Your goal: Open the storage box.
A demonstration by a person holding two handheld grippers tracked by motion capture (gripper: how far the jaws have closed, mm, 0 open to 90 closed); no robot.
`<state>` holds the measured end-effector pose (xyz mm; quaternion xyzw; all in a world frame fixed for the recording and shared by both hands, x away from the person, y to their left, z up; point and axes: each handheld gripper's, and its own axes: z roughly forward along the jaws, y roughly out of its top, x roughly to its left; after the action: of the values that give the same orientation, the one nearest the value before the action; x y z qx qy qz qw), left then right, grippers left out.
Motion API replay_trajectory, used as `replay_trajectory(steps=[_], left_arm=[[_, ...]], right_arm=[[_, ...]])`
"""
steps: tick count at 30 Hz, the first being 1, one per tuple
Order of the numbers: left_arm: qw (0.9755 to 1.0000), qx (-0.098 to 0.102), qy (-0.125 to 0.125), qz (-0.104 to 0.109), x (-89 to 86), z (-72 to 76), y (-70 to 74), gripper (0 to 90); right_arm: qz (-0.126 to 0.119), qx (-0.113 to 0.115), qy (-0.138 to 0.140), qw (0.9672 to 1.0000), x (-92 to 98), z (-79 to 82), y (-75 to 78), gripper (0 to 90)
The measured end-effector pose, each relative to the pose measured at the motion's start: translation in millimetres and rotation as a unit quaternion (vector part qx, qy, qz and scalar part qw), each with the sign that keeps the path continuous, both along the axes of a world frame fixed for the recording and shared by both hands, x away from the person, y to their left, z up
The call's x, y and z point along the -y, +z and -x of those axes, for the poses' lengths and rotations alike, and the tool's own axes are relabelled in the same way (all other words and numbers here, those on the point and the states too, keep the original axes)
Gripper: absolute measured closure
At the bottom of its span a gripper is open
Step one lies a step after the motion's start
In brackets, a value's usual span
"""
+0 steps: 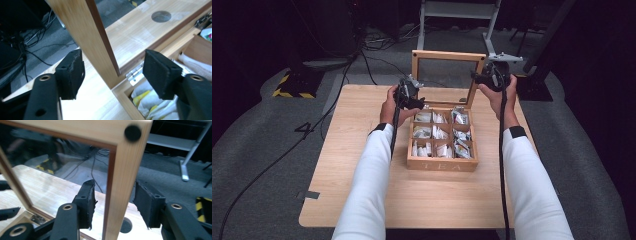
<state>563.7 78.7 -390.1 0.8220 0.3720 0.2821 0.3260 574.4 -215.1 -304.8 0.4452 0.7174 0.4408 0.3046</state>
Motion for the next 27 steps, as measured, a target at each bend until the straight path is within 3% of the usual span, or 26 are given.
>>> replay_trajectory(steps=[11,20,27], left_arm=[[0.9999,-0.014,0.0,0.0,-14.1,11.6,-13.5,33.9],[0.9999,-0.013,-0.003,0.003,-17.3,15.1,-14.4,33.9],[0.9998,-0.015,-0.011,0.004,-23.1,26.1,-20.8,33.8]], right_arm=[[-0.01,-0.016,0.026,0.9995,-6.8,-1.6,-21.7,53.9],[-0.006,-0.025,0.02,0.9995,-6.9,-2.7,-32.2,53.2],[-0.006,-0.035,0.012,0.9993,0.4,-2.9,-43.7,52.4]])
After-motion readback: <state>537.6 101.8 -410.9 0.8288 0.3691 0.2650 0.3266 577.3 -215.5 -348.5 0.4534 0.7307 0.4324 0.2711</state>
